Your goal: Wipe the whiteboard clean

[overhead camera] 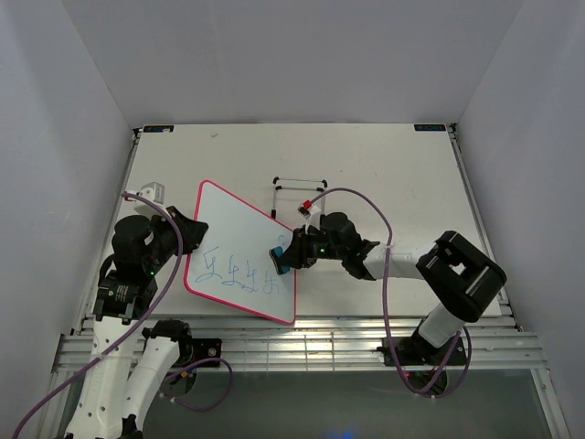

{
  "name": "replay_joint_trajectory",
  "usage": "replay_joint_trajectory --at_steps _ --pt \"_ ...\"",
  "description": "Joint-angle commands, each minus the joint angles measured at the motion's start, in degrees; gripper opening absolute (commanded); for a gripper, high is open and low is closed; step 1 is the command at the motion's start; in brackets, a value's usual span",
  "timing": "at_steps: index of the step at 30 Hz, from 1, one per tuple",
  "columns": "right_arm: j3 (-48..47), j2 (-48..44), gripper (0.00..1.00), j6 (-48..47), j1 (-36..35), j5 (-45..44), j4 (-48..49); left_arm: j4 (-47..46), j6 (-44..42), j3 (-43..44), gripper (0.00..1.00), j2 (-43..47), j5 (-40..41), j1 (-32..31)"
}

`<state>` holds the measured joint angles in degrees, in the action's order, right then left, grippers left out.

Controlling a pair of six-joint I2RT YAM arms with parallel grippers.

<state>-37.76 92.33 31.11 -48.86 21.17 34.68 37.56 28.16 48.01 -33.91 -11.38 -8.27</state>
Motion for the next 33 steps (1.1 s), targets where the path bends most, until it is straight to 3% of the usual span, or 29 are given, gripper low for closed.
replay_joint_trajectory --at_steps 1,8,19,25,28,33 --pt "1.8 4.8 0.16 -2.6 2.6 -2.0 -7.4 1.7 -1.9 -1.8 0.00 -0.3 -6.2 -1.2" --pt "-0.9 9.8 0.16 -4.4 5.9 1.1 -8.3 2.2 -1.9 -1.8 0.00 -0.4 -6.5 -1.2" --pt "-3.8 6.6 0.16 -6.5 8.0 -1.4 -13.6 3.9 -2.9 -0.8 0.00 -0.5 -6.6 -1.2" --pt "-6.7 -0.1 0.15 -3.7 6.2 -12.8 -18.0 4.0 -2.9 -1.0 0.00 -0.8 -7.0 -1.2" --pt "-9.6 -0.6 0.15 -2.5 6.1 -9.9 -15.8 4.0 -3.2 -0.7 0.00 -1.2 -7.1 -1.2" --pt "-13.9 2.4 0.14 -0.6 5.0 5.1 -8.0 4.0 -3.3 -0.1 0.00 -2.6 -6.7 -1.2"
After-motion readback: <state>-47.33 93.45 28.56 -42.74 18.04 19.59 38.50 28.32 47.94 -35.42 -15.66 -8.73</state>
